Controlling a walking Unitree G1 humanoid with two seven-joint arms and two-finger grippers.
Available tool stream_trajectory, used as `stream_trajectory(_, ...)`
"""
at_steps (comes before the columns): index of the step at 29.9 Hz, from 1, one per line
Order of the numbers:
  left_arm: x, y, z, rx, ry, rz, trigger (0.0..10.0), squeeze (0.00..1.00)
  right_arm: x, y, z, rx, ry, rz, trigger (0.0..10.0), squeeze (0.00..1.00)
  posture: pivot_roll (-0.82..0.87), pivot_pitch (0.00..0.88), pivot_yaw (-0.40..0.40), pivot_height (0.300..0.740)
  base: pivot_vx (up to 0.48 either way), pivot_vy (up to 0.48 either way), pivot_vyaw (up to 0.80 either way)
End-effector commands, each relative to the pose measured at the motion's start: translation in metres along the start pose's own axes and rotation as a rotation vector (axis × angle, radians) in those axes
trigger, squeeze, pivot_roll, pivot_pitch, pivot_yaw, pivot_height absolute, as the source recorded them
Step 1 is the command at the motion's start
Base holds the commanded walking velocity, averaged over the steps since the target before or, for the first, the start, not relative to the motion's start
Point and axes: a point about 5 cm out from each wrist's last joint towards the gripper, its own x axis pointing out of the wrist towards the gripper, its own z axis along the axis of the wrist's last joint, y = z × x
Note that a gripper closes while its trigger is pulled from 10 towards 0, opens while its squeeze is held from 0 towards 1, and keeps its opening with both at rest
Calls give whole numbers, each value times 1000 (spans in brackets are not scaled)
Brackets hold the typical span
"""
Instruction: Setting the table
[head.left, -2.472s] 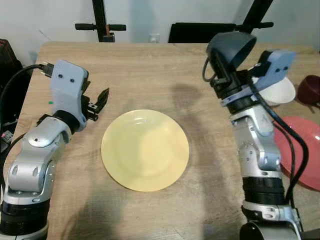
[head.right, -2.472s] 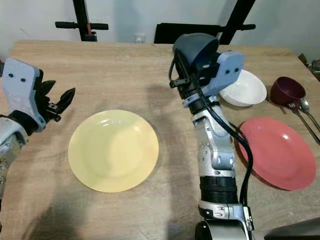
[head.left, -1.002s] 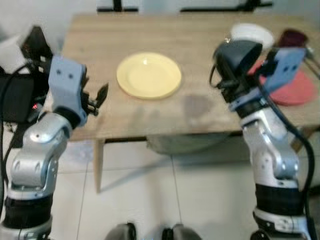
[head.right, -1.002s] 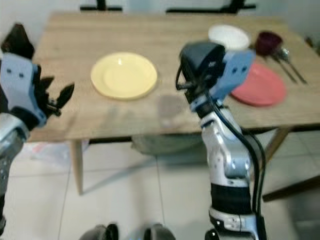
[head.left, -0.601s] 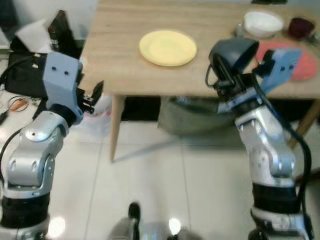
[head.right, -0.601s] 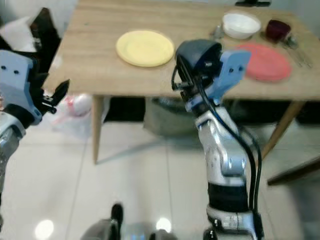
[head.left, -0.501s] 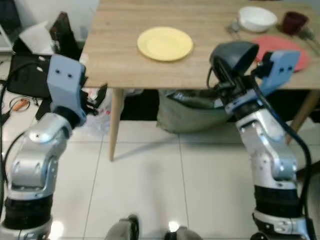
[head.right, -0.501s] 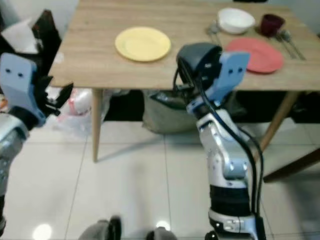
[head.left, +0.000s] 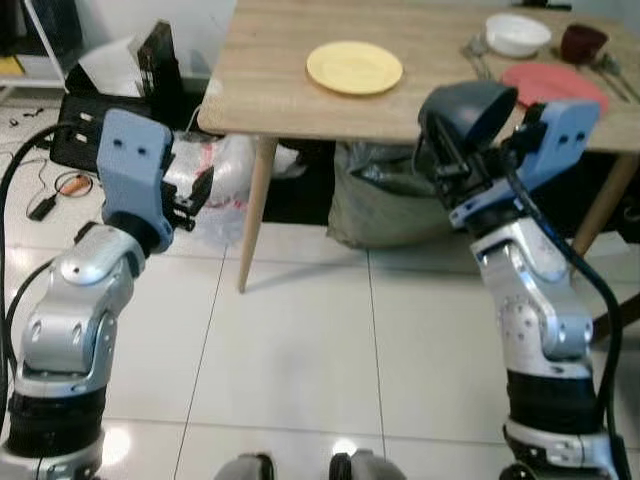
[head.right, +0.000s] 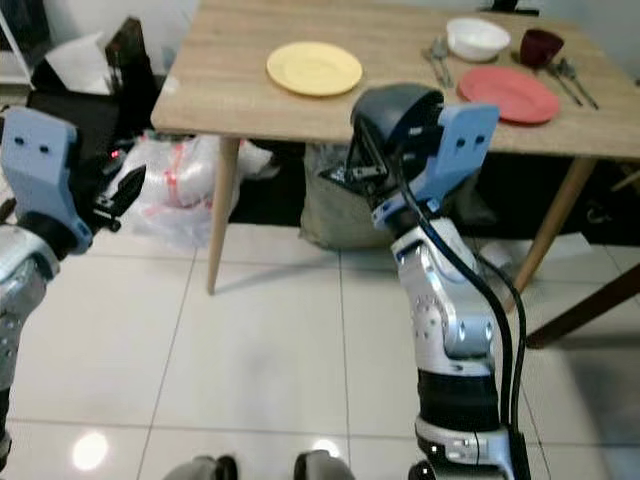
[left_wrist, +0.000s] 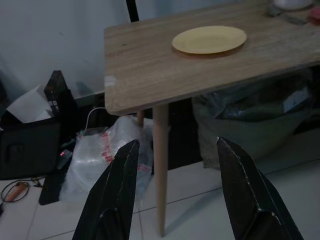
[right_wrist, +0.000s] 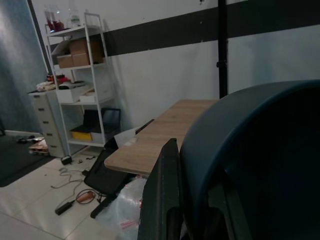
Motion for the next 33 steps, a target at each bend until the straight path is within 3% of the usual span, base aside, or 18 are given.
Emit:
stream_trajectory(1, 1, 0, -3, -22, 14, 4, 10000, 0, -2, -3, 4, -3, -11, -10, 10000, 0, -17, 100, 12, 740, 0, 0, 0)
stream_trajectory(12, 2, 0, -4, 6, 21, 3, 10000, 0, -2, -3, 3, 5, -7, -16, 10000, 0, -18, 101, 11, 740, 0, 0, 0)
stream_trajectory(33, 4, -2, -5, 12, 21, -13, 10000, 0, -2, -7, 2, 15, -1, -33, 10000, 0, -24, 102, 18, 740, 0, 0, -783)
